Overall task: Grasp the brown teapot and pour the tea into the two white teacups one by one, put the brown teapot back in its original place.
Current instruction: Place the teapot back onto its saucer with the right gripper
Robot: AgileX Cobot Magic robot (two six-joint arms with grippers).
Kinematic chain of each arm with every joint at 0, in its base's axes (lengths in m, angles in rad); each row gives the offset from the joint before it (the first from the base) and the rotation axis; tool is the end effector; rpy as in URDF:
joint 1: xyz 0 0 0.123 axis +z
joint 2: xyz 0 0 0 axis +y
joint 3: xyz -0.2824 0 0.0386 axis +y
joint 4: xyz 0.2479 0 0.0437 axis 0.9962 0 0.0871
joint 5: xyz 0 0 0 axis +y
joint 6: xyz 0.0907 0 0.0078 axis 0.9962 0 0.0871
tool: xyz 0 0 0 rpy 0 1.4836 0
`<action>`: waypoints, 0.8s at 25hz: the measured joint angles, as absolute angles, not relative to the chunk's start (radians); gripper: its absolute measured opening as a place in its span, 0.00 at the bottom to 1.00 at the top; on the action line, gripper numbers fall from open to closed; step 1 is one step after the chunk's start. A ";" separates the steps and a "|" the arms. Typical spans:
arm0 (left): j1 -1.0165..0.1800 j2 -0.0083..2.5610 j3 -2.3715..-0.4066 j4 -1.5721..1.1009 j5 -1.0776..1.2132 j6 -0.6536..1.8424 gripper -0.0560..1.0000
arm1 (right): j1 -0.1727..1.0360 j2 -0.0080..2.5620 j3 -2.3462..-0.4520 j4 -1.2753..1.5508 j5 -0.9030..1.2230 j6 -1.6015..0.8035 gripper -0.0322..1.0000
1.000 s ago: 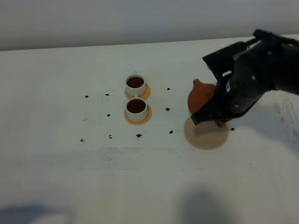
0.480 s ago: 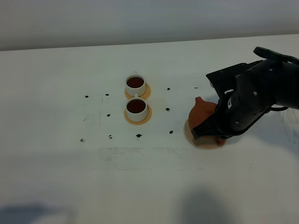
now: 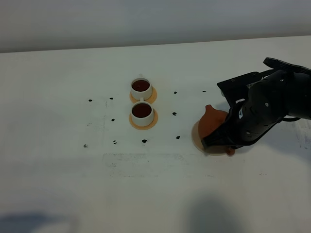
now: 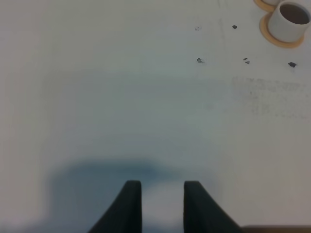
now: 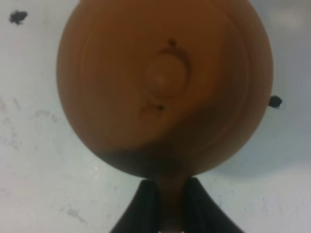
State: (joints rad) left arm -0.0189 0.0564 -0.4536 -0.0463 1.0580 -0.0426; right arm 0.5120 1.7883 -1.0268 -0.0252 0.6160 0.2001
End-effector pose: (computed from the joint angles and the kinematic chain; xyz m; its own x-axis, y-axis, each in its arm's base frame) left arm 0.0082 -0.0038 0.2642 -0.5445 -0.0549 -0.8370 0.0173 0.9969 -0.0767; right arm 0.2912 0.1621 0.1635 -0.9110 -0.3072 -0.2750 -0.3290 0.9437 0.0357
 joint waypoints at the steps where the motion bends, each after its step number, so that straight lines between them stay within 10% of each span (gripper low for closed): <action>1: -0.019 0.056 -0.454 -0.046 1.058 -0.043 0.25 | 0.512 1.788 -1.027 -0.024 0.612 0.200 0.12; 13: -0.019 0.056 -0.454 -0.046 1.058 -0.043 0.25 | 0.512 1.788 -1.026 0.000 0.612 0.207 0.14; 20: -0.019 0.056 -0.454 -0.046 1.058 -0.043 0.25 | 0.512 1.788 -1.026 0.000 0.583 0.215 0.48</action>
